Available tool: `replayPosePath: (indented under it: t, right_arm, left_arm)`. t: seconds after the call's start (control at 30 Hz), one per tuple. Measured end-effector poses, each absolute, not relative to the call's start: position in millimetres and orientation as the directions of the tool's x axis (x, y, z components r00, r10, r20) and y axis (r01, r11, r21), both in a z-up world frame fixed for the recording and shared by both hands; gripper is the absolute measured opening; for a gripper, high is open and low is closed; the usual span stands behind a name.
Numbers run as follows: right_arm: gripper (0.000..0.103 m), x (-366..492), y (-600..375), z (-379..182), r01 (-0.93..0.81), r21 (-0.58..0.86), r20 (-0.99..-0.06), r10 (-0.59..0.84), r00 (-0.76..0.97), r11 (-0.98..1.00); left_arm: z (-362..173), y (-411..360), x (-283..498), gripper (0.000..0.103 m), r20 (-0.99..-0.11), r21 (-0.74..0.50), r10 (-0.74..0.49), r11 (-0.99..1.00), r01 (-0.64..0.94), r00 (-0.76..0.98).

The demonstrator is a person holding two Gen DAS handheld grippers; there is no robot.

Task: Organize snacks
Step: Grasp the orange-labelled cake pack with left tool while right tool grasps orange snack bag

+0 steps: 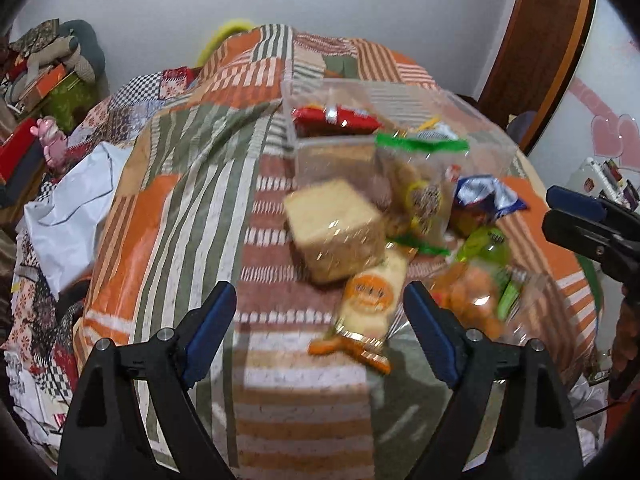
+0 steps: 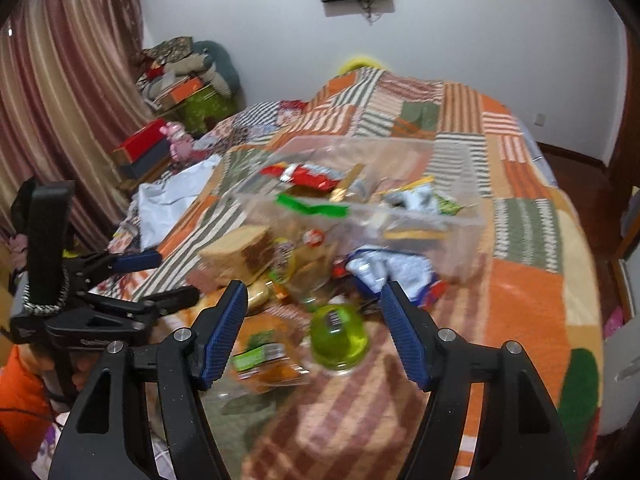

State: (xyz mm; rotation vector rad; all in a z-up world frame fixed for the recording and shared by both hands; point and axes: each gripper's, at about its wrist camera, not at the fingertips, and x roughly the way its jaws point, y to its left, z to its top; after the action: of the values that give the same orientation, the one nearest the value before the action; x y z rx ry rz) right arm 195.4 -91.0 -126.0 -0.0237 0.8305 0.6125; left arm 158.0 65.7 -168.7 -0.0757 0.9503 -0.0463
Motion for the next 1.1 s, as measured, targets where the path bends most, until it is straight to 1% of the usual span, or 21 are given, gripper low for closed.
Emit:
replayPosePath:
  t: [0.17, 0.27, 0.33, 0.43, 0.57, 0.67, 0.73, 0.77, 0.97, 1.03, 1.07, 1.1]
  right_arm:
    - [0.066, 189, -73, -141, -0.557, 0.235, -0.719, 0.528, 0.452, 0.797]
    - [0.066, 189, -67, -152, -0.563, 0.258, -0.733, 0.539, 0.415, 0.785]
    - [0.066, 188, -63, -159, -0.569, 0.273, -0.743, 0.545, 0.387, 0.776]
    - [0.066, 186, -59, -165, -0.576, 0.271, -0.753, 0.543, 0.372, 0.771]
    - [0.066, 189, -60, -178, -0.559, 0.328, -0.764, 0.562, 0.318, 0.762]
    - [0.066, 189, -59, -188, -0.547, 0.355, -0.771, 0.568, 0.286, 0.758]
    - [0.064, 188, -60, -187, -0.551, 0.353, -0.766, 0.571, 0.294, 0.756]
    - [0.058, 187, -61, -186, -0.553, 0.346, -0.765, 0.569, 0.302, 0.758]
    - [0.052, 184, -69, -176, -0.562, 0.270, -0.758, 0.532, 0.378, 0.782]
    - [0.052, 184, -74, -173, -0.552, 0.254, -0.755, 0.520, 0.399, 0.794]
    - [0.051, 184, -77, -171, -0.546, 0.254, -0.753, 0.518, 0.407, 0.798]
    - [0.051, 184, -82, -169, -0.542, 0.266, -0.746, 0.526, 0.409, 0.798]
  left_arm:
    - [-179, 69, 150, 0.085, -0.818, -0.135, -0.113, 0.991, 0.003, 0.565]
    - [-184, 67, 146, 0.079, -0.820, -0.147, -0.127, 0.989, 0.009, 0.558]
    - [-188, 64, 146, 0.071, -0.826, -0.152, -0.136, 0.988, 0.017, 0.547]
    - [-193, 62, 150, 0.068, -0.833, -0.156, -0.139, 0.988, 0.014, 0.535]
    - [-199, 60, 158, 0.067, -0.837, -0.192, -0.174, 0.981, 0.020, 0.520]
    - [-203, 56, 164, 0.067, -0.840, -0.186, -0.175, 0.982, 0.029, 0.514]
    - [-204, 52, 168, 0.067, -0.839, -0.183, -0.175, 0.982, 0.036, 0.515]
    - [-204, 51, 170, 0.067, -0.838, -0.183, -0.177, 0.982, 0.040, 0.516]
    - [-207, 41, 180, 0.067, -0.834, -0.181, -0.189, 0.981, 0.066, 0.519]
    - [-209, 38, 183, 0.067, -0.831, -0.180, -0.190, 0.981, 0.071, 0.522]
    - [-209, 37, 184, 0.065, -0.831, -0.176, -0.187, 0.982, 0.071, 0.524]
    - [-210, 36, 185, 0.059, -0.833, -0.163, -0.176, 0.984, 0.070, 0.525]
